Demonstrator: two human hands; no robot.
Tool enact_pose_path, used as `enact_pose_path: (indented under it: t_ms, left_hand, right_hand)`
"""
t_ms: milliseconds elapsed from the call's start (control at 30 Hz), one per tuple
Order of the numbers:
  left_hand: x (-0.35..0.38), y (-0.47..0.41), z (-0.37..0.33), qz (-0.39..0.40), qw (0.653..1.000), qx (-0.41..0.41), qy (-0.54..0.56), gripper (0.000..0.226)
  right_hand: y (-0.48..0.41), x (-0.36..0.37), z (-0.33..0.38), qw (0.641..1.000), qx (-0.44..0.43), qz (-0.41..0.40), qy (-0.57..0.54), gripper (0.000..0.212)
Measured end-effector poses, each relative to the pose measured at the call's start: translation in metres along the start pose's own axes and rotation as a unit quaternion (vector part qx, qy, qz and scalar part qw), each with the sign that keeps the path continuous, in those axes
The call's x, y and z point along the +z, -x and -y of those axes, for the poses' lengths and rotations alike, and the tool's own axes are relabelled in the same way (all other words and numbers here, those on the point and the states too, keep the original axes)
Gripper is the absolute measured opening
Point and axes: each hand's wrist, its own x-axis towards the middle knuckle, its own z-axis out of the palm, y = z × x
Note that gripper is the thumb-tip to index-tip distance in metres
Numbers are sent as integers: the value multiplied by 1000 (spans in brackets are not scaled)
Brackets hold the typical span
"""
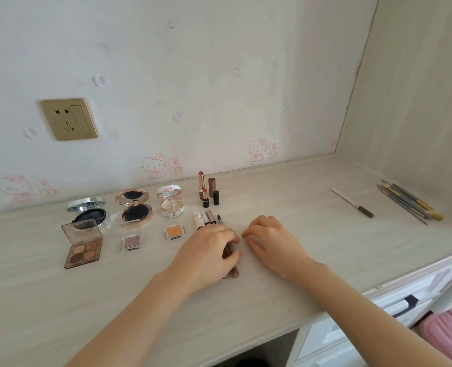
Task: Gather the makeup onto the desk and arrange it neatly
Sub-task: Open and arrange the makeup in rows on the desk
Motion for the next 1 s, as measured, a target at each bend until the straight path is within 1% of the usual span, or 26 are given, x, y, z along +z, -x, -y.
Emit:
enact_pose_path:
  t_ms: [100, 200, 433, 567, 633, 733, 767, 900, 1000]
  left_hand:
    - [-1, -3, -4, -25, 1000, 6, 6, 23]
    - [0, -11, -14, -40, 999, 14, 25, 22]
    - [25, -59, -53, 11, 996, 76, 34, 26]
    - [47, -93, -72, 29, 995, 83, 54, 27]
    - [58, -112, -81, 41, 992, 74, 89, 28]
    - [72, -140, -95, 51, 981, 29, 187, 27]
    - [78, -150, -98, 49, 978, 19, 203, 26]
    - [99, -186, -111, 56, 979, 12, 198, 29]
    - [111, -210, -117, 68, 983, 28, 167, 39]
  right_hand:
    - [8, -9, -11, 1000, 6, -4, 9, 20]
    - [18, -24, -26, 999, 29, -7, 31, 20]
    - [47, -66, -72, 991, 109, -29, 72, 20]
    - [59, -80, -101, 985, 137, -55, 94, 19]
    - [63, -84, -117, 981, 149, -75, 100, 20]
    - [66, -88, -137, 972, 177, -97, 122, 27]
    - [65, -91, -143, 968, 190, -104, 130, 29]
    - [64, -98, -165, 948, 250, -116, 157, 34]
    - [60, -98, -178, 939, 286, -97, 163, 40]
